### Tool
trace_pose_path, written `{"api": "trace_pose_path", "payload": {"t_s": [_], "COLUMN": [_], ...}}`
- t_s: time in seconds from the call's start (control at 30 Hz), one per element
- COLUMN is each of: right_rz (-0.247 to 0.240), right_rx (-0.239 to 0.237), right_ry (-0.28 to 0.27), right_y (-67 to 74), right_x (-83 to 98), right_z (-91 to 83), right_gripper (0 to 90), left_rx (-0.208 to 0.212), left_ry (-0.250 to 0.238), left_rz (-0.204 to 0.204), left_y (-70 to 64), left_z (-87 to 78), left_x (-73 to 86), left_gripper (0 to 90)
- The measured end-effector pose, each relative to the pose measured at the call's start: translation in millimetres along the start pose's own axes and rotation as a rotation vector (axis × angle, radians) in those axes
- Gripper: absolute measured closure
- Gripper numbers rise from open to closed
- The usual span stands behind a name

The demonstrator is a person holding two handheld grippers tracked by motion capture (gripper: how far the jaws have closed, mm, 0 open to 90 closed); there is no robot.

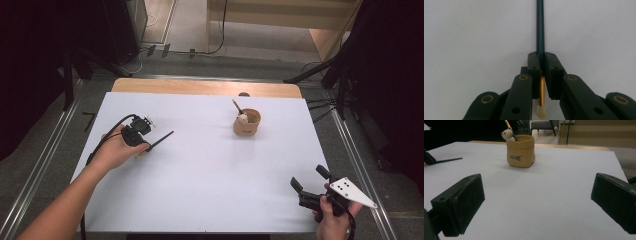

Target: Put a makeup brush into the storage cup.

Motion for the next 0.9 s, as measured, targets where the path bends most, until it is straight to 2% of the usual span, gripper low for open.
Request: {"api": "trace_pose_path", "payload": {"t_s": [0.1,0.3,0.4,0.53,0.7,0.9], "right_rz": [-0.001,-0.003,-0.006,-0.001,-0.008,-0.025], "right_rx": [0.0,-0.001,-0.004,-0.009,-0.01,-0.029], "right_ry": [0.002,0.003,0.005,0.009,0.024,0.03], "right_y": [0.3,1.9,2.1,3.3,7.6,18.0], "right_x": [0.2,-0.2,-0.3,-2.1,-7.4,-20.6], "right_z": [0.4,1.2,1.6,3.8,9.0,17.4], "right_gripper": [0.0,0.0,0.0,0.0,0.0,0.0], "left_rx": [0.002,0.037,0.034,0.036,0.065,0.098], "left_ry": [-0.006,-0.038,-0.058,-0.114,-0.204,-0.281], "left_rz": [0.013,0.004,0.008,0.007,-0.015,-0.021], "left_y": [0.4,2.8,2.1,-0.2,-4.0,-8.3], "left_z": [0.2,-0.7,-2.9,-10.8,-17.8,-28.6], "left_x": [0.6,4.1,5.5,5.8,7.0,8.7], "left_gripper": [84.7,84.9,85.0,85.0,85.0,85.0]}}
Point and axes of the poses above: each handheld gripper's, and its own axes: z roughly forward along the jaws, x roughly out of its underside, y roughly to its left, the point moved 6 cm from there along z, roughly forward along the jaws, and after that the axes turned 13 degrees about y, right-handed, at the moved point
